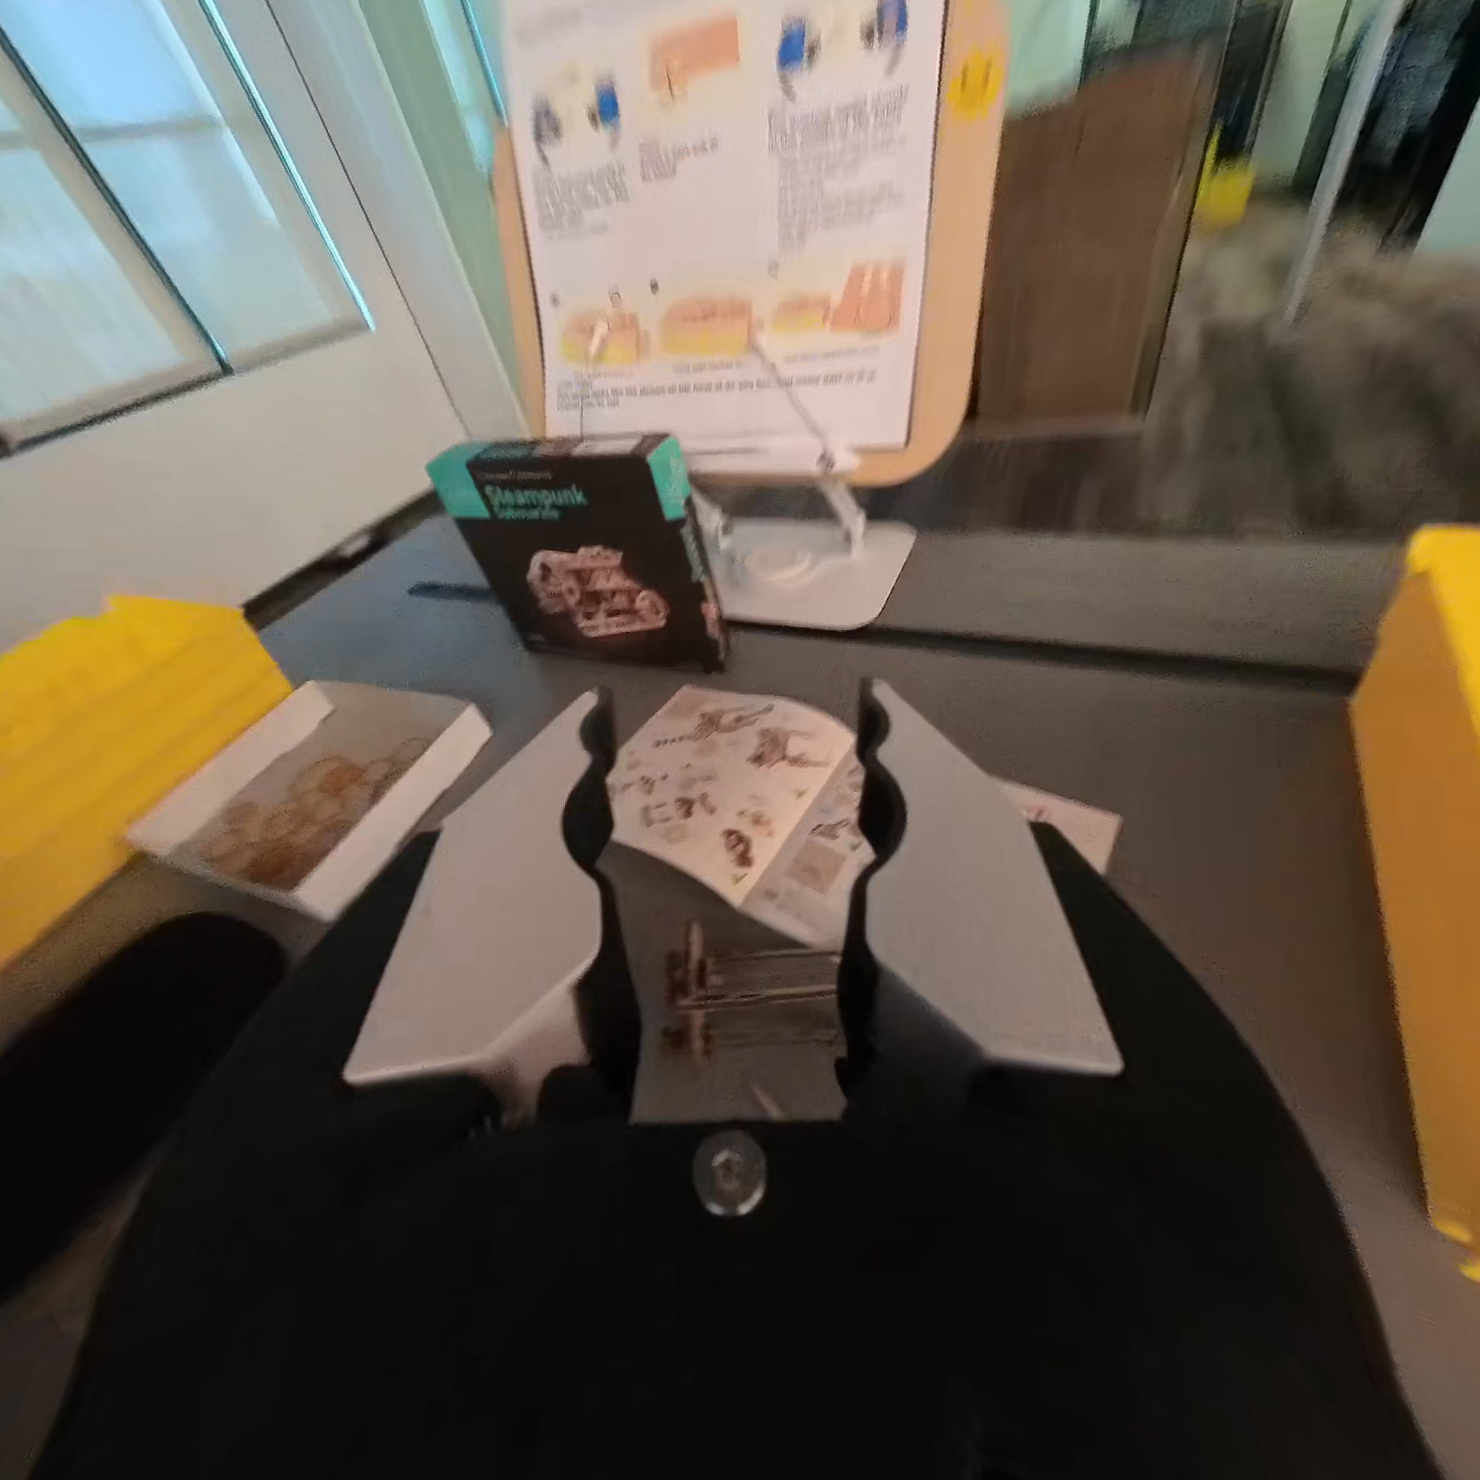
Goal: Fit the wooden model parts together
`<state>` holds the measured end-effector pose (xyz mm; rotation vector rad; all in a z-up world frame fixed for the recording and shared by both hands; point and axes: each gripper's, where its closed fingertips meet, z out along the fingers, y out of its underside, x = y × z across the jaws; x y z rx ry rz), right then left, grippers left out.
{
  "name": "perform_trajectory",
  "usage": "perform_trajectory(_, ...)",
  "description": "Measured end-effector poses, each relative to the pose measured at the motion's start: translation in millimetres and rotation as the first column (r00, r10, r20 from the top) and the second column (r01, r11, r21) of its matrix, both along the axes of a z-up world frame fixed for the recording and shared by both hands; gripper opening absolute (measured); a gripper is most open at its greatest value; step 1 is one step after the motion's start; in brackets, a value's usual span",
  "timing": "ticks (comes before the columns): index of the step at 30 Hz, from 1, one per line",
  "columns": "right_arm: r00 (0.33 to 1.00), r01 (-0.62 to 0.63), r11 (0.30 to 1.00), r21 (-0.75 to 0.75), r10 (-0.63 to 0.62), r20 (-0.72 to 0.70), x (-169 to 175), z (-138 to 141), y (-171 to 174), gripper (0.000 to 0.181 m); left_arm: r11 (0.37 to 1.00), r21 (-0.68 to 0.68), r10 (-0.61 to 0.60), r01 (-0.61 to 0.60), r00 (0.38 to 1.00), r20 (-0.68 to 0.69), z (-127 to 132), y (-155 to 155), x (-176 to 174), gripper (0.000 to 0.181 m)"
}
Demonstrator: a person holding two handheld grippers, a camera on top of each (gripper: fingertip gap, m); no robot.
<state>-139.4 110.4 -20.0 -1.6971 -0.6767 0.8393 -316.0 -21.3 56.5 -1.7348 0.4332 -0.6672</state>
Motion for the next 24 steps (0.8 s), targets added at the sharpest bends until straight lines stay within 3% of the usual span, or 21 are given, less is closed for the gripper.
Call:
perform_trajectory(2, 0.99, -0.073, 0.981, -0.181, 0.093, 0.106, -23.8, 9.9, 0.0, 0.067, 1.0, -0.004, 0.009, -0.009, 1.0, -0.007, -1.1, 1.0, -0.2, 0.024)
perform_trajectory(4, 0.961, -0.03, 0.972, -0.233, 0.092, 0.259, -37.4, 19.6, 7.8, 0.064, 1.0, -0.017, 0.015, -0.015, 1.0, -0.018, -4.0, 1.9, 0.2, 0.024)
perform_trajectory(5, 0.911, 0.016, 0.971, -0.238, 0.084, 0.403, -37.5, 16.2, 9.3, 0.054, 1.0, -0.027, 0.012, -0.013, 1.0, -0.027, -6.1, 1.5, 0.8, 0.025)
perform_trajectory(7, 0.775, 0.106, 0.971, -0.215, 0.055, 0.629, -35.9, 12.6, 8.7, 0.055, 0.999, -0.038, 0.016, -0.017, 0.999, -0.044, -8.4, 0.4, -0.1, 0.025)
perform_trajectory(11, 0.525, 0.143, 0.98, -0.138, 0.043, 0.85, -40.8, 10.1, -13.8, 0.046, 0.999, -0.029, 0.026, -0.027, 0.999, -0.037, -3.6, -3.9, -4.4, 0.025)
perform_trajectory(17, 0.24, 0.086, 0.996, -0.032, 0.011, 0.971, -54.3, -2.4, -46.5, 0.039, 0.999, -0.03, 0.042, -0.043, 0.999, -0.033, -2.5, -3.9, -10.8, 0.025)
perform_trajectory(21, 0.113, 0.058, 0.998, -0.036, 0.03, 0.993, -50.3, -15.0, -59.5, 0.041, 0.998, -0.056, 0.039, -0.04, 0.999, -0.028, -7.0, -1.5, -10.7, 0.025)
perform_trajectory(24, 0.065, 0.062, 0.997, -0.042, 0.038, 0.997, -46.8, -18.2, -60.7, 0.04, 0.997, -0.06, 0.042, -0.045, 0.998, -0.042, -8.5, -1.5, -10.2, 0.025)
